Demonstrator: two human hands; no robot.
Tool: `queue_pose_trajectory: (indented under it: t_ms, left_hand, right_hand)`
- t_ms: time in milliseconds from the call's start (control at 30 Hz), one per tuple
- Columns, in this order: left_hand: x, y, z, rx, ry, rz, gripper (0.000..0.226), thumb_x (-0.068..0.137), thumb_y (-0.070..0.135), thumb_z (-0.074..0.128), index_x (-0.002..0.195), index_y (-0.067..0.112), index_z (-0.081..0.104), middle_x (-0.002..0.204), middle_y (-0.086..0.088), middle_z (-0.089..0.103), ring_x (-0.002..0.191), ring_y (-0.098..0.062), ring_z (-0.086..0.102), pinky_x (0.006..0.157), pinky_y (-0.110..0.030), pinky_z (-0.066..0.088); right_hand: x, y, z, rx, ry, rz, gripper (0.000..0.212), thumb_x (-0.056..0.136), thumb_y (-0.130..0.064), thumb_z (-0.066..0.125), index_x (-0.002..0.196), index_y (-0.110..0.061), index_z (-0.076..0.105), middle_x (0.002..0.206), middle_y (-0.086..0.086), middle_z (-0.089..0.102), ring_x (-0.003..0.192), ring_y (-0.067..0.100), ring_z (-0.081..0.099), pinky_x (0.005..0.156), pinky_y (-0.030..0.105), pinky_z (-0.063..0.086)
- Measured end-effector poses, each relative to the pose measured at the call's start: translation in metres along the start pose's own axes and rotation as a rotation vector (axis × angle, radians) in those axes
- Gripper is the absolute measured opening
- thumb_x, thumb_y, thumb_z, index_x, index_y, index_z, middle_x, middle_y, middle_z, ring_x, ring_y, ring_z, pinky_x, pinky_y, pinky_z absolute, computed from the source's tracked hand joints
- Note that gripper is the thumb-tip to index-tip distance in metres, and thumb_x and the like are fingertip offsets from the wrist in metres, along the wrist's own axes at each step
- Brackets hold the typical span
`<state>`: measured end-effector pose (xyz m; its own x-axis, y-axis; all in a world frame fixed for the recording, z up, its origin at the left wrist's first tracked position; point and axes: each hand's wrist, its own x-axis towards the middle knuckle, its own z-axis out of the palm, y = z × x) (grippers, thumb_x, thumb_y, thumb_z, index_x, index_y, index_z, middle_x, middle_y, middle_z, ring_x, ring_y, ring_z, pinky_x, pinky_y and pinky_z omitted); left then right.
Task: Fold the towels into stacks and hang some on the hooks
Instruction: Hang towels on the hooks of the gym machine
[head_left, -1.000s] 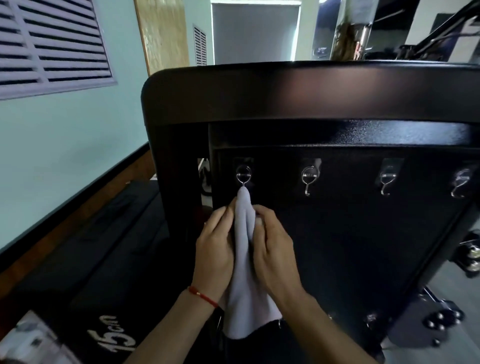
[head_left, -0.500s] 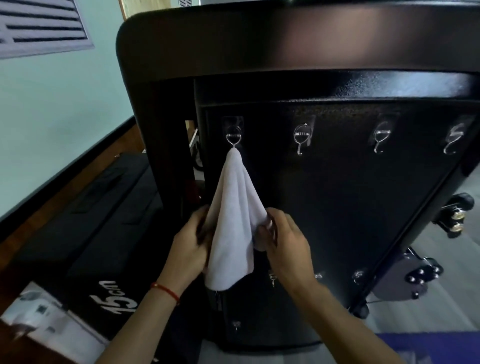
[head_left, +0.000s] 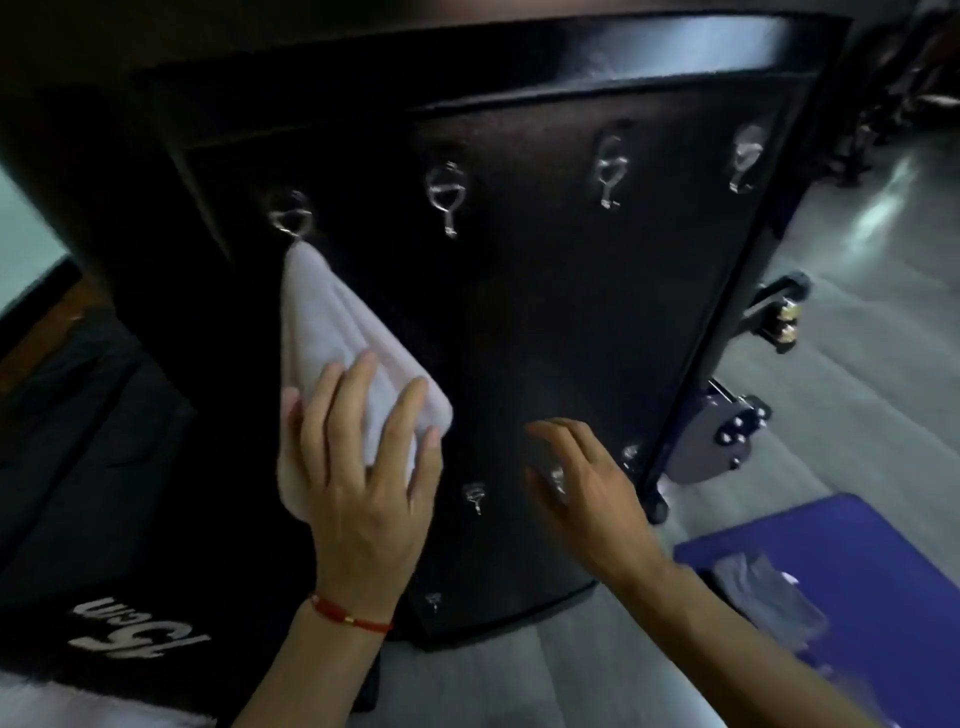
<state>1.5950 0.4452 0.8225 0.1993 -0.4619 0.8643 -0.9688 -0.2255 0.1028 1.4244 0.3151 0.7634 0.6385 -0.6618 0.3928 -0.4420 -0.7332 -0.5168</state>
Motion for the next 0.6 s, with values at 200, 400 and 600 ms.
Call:
queue_pose_trajectory:
  t_ms: [200, 400, 600]
  left_hand:
    - [-0.072, 0.121, 0.038, -0.515, -0.520, -0.127, 0.036, 0.092, 0.014, 0.062, 0.128, 0.019, 0.067, 0.147, 0.003, 0.052, 0.141, -0.017, 0.043, 0.120, -0.040, 0.031]
    - [-0.124, 0.233, 0.119, -0.526, -1.044, -0.323, 0.047, 0.095, 0.025, 0.063, 0.140, 0.034, 0.055, 0.149, 0.018, 0.042, 0.137, 0.002, 0.033, 0.117, -0.031, 0.032]
    - [-0.183, 0.387, 0.243, -0.245, -1.309, -0.071, 0.056, 0.084, 0.037, 0.051, 0.137, 0.025, 0.060, 0.146, -0.003, 0.053, 0.136, -0.025, 0.045, 0.110, -0.048, 0.037]
  right_hand:
    - [-0.113, 0.128, -0.031, -0.096, -0.139, 0.284, 0.049, 0.098, -0.029, 0.063, 0.142, -0.027, 0.043, 0.140, -0.007, 0.044, 0.111, 0.018, 0.061, 0.084, 0.039, 0.058]
    - [-0.246, 0.301, -0.071, -0.164, -0.349, 0.559, 0.043, 0.096, -0.021, 0.058, 0.138, -0.019, 0.052, 0.137, 0.003, 0.052, 0.113, 0.026, 0.061, 0.084, 0.041, 0.055]
    - [-0.359, 0.475, -0.099, -0.182, -0.613, 0.837, 0.052, 0.089, -0.022, 0.052, 0.141, -0.016, 0.050, 0.130, 0.010, 0.057, 0.116, 0.037, 0.054, 0.087, 0.045, 0.048]
